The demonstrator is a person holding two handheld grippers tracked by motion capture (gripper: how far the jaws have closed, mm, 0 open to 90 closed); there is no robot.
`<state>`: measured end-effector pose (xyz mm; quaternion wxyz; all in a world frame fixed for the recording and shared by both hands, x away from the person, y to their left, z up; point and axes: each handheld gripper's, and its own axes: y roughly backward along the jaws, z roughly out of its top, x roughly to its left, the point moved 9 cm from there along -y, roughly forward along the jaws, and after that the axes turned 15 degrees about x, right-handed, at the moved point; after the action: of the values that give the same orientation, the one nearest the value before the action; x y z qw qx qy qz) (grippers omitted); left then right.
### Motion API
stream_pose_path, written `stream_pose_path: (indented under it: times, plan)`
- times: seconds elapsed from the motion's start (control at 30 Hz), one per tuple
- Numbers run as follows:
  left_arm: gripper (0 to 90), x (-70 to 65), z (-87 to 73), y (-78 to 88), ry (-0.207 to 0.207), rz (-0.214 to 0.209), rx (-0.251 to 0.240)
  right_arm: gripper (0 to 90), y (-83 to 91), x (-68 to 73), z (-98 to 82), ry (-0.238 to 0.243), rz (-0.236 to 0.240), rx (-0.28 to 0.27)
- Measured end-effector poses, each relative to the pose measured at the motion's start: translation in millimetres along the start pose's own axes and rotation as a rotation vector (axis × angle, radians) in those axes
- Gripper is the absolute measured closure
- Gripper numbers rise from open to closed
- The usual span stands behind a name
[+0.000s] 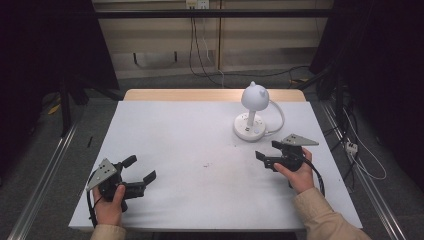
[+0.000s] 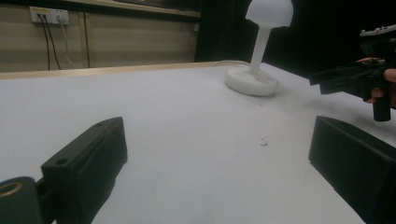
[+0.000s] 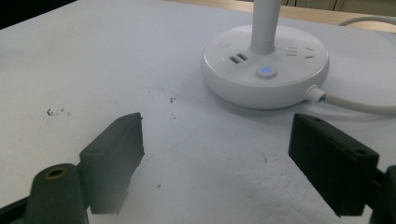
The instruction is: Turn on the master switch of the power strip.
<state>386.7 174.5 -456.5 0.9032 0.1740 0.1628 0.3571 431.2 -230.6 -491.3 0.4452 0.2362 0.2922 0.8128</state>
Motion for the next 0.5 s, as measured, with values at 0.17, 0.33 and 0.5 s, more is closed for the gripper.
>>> stream_pose_path:
  times: [0.17,0.33,0.5]
  plan:
    - [4.1,-0.2,0.0,0.0,-0.005,0.001,0.002,17.6,8.0,2.5,-4.3,0.016,-0.001,-0.012]
    - [4.1,-0.2,0.4,0.2,-0.005,0.002,0.002,17.1,12.4,4.4,-9.7,0.014,0.006,-0.012]
    - [4.1,-0.1,0.2,-0.1,-0.005,0.0,0.002,17.0,17.1,7.3,-13.8,0.012,0.018,-0.019]
